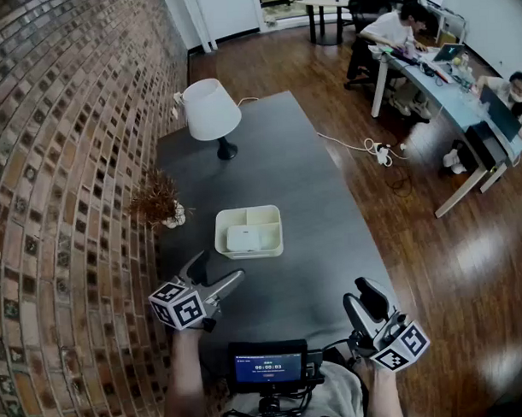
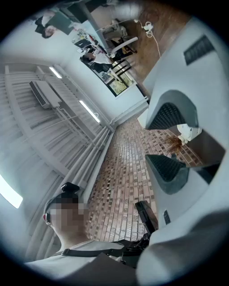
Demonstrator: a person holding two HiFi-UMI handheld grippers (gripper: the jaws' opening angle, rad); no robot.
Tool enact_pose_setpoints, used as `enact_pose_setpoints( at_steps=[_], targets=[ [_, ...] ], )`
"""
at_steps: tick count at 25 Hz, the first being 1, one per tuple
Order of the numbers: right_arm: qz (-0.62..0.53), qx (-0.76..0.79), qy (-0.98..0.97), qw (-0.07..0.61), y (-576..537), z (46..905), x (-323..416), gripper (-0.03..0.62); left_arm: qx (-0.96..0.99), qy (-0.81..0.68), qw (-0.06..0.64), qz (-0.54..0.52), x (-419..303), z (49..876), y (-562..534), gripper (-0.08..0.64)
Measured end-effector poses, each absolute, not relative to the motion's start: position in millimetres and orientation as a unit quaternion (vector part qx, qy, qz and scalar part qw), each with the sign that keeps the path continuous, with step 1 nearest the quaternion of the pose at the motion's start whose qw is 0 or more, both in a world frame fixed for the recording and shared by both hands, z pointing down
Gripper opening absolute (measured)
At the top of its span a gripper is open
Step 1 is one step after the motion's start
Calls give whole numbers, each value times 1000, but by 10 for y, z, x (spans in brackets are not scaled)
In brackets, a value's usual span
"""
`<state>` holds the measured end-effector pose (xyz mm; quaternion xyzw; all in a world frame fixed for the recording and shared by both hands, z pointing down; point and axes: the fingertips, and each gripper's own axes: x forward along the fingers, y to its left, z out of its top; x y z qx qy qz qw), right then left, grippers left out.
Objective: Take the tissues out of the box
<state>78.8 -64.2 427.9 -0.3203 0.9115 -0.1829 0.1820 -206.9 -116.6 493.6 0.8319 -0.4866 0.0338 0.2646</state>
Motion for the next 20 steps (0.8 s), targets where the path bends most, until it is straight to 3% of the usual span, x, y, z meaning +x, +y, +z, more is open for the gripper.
enact_pose_setpoints(
  at_steps=[10, 20],
  targets=[
    [-190, -322, 909, 184, -642, 4327, 998, 192, 718, -555, 312, 280, -2169, 6061, -1779, 537],
    [-195, -348, 896, 195, -590, 4461, 1249, 192, 639, -571, 300, 419, -2225, 6497, -2197, 553]
  ],
)
